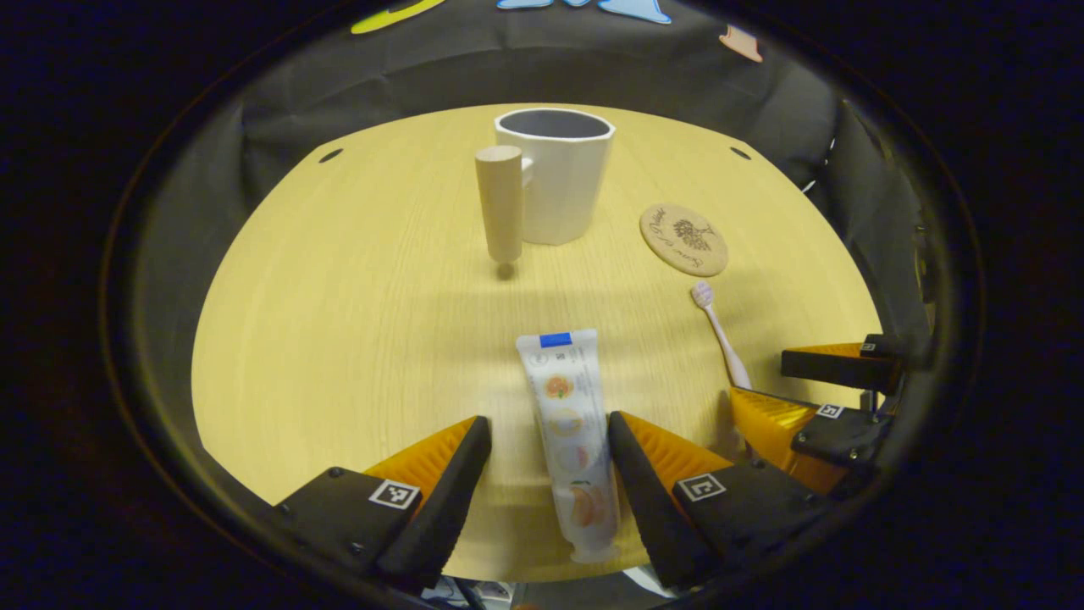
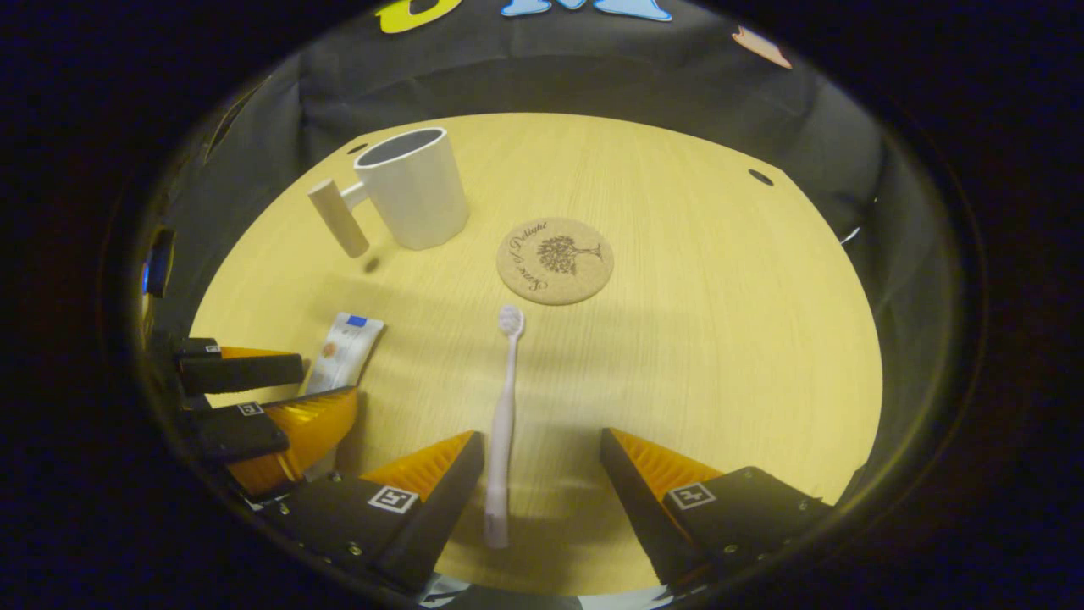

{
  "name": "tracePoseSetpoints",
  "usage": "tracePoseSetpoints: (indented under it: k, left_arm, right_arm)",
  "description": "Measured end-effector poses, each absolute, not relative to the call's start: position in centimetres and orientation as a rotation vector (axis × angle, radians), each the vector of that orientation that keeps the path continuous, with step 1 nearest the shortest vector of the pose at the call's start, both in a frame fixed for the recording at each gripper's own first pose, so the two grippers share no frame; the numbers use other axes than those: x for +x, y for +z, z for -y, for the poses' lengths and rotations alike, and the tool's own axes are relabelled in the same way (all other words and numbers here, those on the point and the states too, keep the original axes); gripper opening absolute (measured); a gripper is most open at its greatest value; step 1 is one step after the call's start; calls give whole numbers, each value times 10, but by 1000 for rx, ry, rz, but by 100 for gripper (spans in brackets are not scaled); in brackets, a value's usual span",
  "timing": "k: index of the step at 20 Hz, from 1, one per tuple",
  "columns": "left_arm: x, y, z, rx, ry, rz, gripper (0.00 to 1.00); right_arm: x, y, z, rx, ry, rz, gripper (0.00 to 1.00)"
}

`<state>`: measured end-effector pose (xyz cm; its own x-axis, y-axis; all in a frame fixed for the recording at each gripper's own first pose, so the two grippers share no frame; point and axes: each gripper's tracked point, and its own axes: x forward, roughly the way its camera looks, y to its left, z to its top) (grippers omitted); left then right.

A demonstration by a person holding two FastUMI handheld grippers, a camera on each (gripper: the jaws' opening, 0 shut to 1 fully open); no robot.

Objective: Put the toothbrush and toothpaste on the desktop into the cup, then pick up the cup and place it on the coaster on the desktop.

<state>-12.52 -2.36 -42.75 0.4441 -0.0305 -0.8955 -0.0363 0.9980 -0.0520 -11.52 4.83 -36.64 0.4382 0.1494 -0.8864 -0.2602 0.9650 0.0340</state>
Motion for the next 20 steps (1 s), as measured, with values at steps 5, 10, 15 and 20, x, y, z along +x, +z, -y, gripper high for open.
tracePoseSetpoints:
  k: [5, 10, 15, 20]
  left_arm:
    - [-126, -429, 26, -23, -3, -1116, 94]
    - [-122, -429, 25, -22, -2, -1117, 65]
    - [-121, -429, 25, -29, -21, -1129, 46]
    - [-113, -427, 26, -83, -10, -1106, 20]
  right_arm:
    - [-124, -371, -48, -132, 272, -1146, 80]
    - [-125, -365, -50, -102, 253, -1171, 57]
    - [-126, -373, -53, -48, 220, -1232, 12]
    - [-126, -370, -54, -24, 220, -1238, 2]
